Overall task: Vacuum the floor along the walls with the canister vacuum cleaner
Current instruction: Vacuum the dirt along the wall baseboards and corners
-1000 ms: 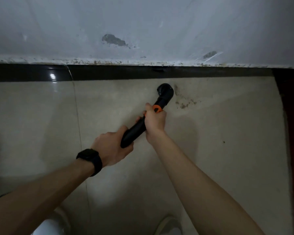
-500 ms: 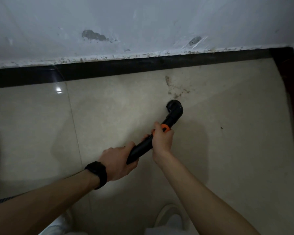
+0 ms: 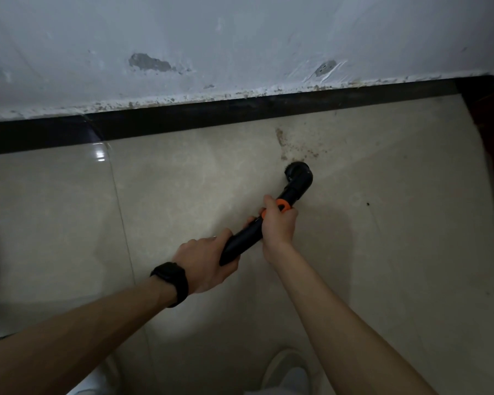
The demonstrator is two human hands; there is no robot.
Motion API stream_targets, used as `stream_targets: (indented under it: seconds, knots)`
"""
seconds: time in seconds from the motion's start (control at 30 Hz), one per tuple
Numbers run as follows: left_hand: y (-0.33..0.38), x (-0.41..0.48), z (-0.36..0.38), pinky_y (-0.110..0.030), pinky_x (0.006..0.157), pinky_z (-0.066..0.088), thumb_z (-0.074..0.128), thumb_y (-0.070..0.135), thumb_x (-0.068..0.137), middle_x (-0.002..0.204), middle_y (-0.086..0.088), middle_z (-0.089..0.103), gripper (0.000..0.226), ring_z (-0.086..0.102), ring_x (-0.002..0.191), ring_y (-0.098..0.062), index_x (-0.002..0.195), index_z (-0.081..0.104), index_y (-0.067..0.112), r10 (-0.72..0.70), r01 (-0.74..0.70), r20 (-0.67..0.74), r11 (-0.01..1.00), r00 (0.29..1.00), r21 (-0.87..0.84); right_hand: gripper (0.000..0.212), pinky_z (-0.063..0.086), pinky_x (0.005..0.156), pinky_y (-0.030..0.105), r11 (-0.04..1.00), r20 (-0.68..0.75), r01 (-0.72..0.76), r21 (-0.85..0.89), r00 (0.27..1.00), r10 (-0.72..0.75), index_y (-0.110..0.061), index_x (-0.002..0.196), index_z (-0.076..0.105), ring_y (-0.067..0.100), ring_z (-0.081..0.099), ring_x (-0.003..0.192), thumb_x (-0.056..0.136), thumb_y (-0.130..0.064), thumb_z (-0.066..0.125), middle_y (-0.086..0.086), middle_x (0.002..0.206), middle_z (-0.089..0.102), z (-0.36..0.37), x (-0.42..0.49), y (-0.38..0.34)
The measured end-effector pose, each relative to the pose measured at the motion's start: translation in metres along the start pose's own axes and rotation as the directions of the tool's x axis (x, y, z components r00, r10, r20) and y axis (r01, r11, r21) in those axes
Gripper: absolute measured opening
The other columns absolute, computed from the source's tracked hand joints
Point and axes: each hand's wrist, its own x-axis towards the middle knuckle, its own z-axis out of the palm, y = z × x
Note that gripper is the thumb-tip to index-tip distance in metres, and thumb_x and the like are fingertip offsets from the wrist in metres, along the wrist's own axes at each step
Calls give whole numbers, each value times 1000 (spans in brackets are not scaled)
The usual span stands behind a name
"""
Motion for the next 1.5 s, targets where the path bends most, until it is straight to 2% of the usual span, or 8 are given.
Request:
stream_targets:
  seconds: [0.13,0.3,0.5,0.77,1.3,1.5]
  knots:
    - [-2,2,-1,-29,57,42,47,53,94,72,11,53,25,53,58,-12,102,37,32,-9,9,-6,1000,1000,-14,36,56,59,34,1000,14,1,1,1000,-1,-12,127,40,17,60,47,100,-21,62,6,82,56,5,2,-3]
    - [-5,4,-3,-31,61,49,47,54,94,72,11,55,27,57,59,-13,104,39,30,-28,28,-22,999,999,-23,38,55,54,31,1000,17,4,-4,1000,-4,-10,128,40,16,60,47,100,-21,63,6,80,55,12,2,-8]
    - [-7,11,-11,-29,57,44,47,53,94,71,9,57,24,55,57,-13,102,38,32,-41,40,-37,999,998,-22,41,57,59,34,1000,42,15,-4,999,-14,-9,132,42,18,61,49,99,-21,64,6,81,55,20,7,-13]
    - [-12,19,-16,-29,59,47,47,53,94,70,10,55,25,56,57,-12,104,38,32,-51,50,-66,999,997,-8,41,55,54,31,1000,64,31,6,997,-31,-10,132,42,19,60,49,99,-20,64,7,80,55,29,15,-18]
    - [-19,37,-27,-33,62,52,48,52,93,68,10,55,26,59,58,-17,102,39,30,-43,40,-128,999,991,-21,41,58,64,37,999,80,42,12,996,-43,-11,128,42,18,60,48,98,-24,66,5,80,58,47,35,-27]
    - [-23,46,-35,-30,58,48,47,53,94,66,11,52,26,58,58,-16,105,39,30,-38,40,-143,999,989,11,43,60,68,40,999,109,47,6,993,-48,-13,130,41,18,62,49,98,-24,67,6,82,59,57,42,-34]
